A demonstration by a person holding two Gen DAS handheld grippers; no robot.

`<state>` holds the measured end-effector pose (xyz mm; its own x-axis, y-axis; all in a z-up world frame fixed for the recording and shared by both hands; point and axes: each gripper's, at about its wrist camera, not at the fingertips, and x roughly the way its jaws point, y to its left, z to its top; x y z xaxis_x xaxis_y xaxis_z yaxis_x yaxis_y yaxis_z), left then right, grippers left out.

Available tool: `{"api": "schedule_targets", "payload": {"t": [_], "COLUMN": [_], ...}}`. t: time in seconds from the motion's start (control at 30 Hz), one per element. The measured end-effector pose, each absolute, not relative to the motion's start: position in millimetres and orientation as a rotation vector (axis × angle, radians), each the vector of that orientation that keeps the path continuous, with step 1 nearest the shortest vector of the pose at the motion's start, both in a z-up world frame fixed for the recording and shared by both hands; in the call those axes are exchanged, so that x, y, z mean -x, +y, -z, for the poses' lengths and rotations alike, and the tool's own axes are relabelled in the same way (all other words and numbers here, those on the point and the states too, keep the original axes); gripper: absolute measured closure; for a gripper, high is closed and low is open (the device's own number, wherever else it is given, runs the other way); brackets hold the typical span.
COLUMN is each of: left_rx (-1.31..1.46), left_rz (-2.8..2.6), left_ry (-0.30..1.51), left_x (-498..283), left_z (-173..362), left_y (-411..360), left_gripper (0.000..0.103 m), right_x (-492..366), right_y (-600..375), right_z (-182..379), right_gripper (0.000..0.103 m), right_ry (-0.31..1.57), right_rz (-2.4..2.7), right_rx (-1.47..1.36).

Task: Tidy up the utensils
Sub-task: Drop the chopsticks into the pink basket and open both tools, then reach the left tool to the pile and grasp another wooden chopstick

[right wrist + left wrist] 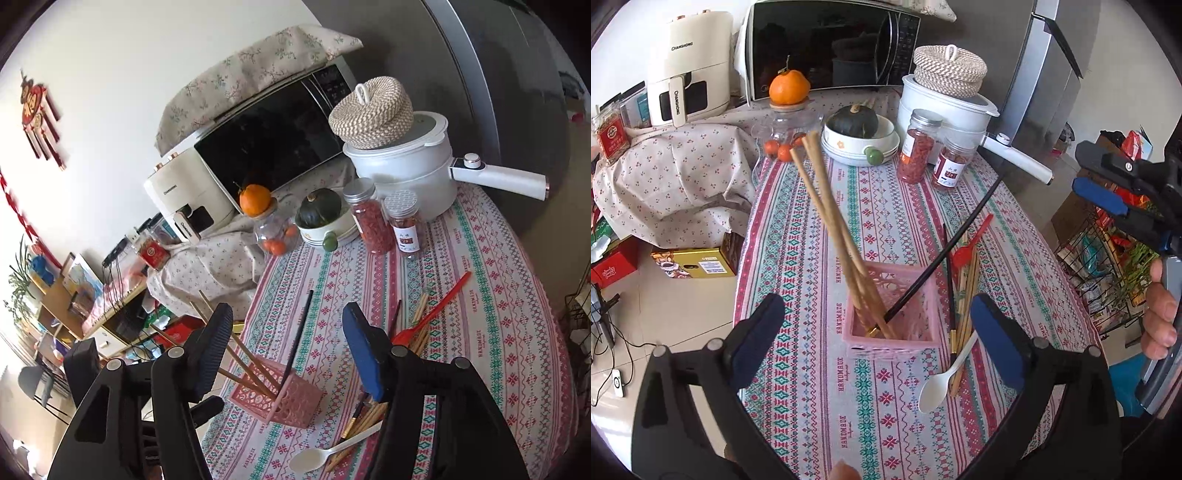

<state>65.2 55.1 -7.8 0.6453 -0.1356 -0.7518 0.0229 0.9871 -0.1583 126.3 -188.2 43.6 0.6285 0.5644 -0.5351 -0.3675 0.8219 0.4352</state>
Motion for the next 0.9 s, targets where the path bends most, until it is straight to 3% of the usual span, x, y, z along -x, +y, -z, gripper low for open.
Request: {"api": "schedule_targets", "payload": {"t": [0.3, 0.73, 0.8, 0.87, 0.9], "left_rx": [0.032, -0.179, -0.183, -0.166, -0.146], "left_rz": [0.227, 0.22, 0.211, 0.225, 0.231], "left_ry": [0.842, 1.065, 1.099, 1.16, 1.194], "left_x": [-59, -105, -120, -135, -143], "left_z": [-11, 31, 42, 58, 68], "left_y": [-4, -108, -113, -116, -116], "left_gripper": [0.001, 0.002, 0.013, 0.046, 0.053], "right_x": [-129, -166, -171, -175, -177], "right_y": [-252, -314, -320, -325, -326], "right_z": [-11, 67, 73, 77, 79], "right_gripper": [0.032, 0.032, 0.032, 0.032, 0.032], "right_ry": [0.846, 1.114, 1.128, 1.141, 1.146], "right_rz": [-0.376, -0.184, -0.16, -0.145, -0.142], "right_rx": [-0.229, -0.256, -0.263, -0.266, -0.266]}}
